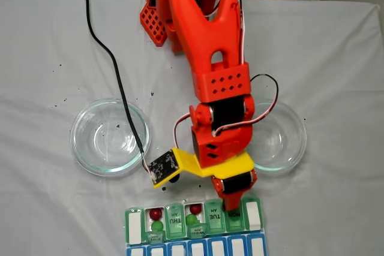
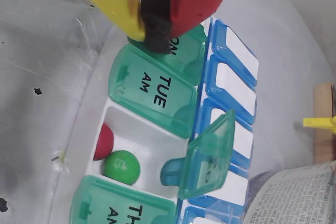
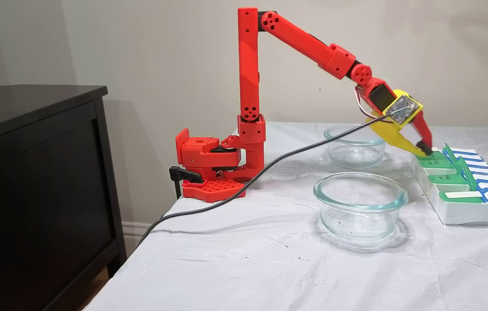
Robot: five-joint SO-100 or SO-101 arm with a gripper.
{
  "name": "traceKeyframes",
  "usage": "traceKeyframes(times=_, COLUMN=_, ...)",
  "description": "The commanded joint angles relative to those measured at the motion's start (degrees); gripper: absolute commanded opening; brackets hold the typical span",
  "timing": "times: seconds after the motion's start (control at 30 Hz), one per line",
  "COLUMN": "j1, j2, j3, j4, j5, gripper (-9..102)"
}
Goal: Sort medicines into box.
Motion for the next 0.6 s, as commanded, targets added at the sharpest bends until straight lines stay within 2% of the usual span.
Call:
traceKeyframes(times=0.0, j1=-1.1, j2=-1.1, j3=-1.3, j4=1.2, j5=-1.8, gripper=0)
traceKeyframes(times=0.3, j1=1.1, j2=6.2, j3=-3.3, j4=2.2, j5=-2.1, gripper=0)
traceKeyframes(times=0.57, j1=6.9, j2=17.0, j3=-4.1, j4=-3.3, j5=-5.4, gripper=0)
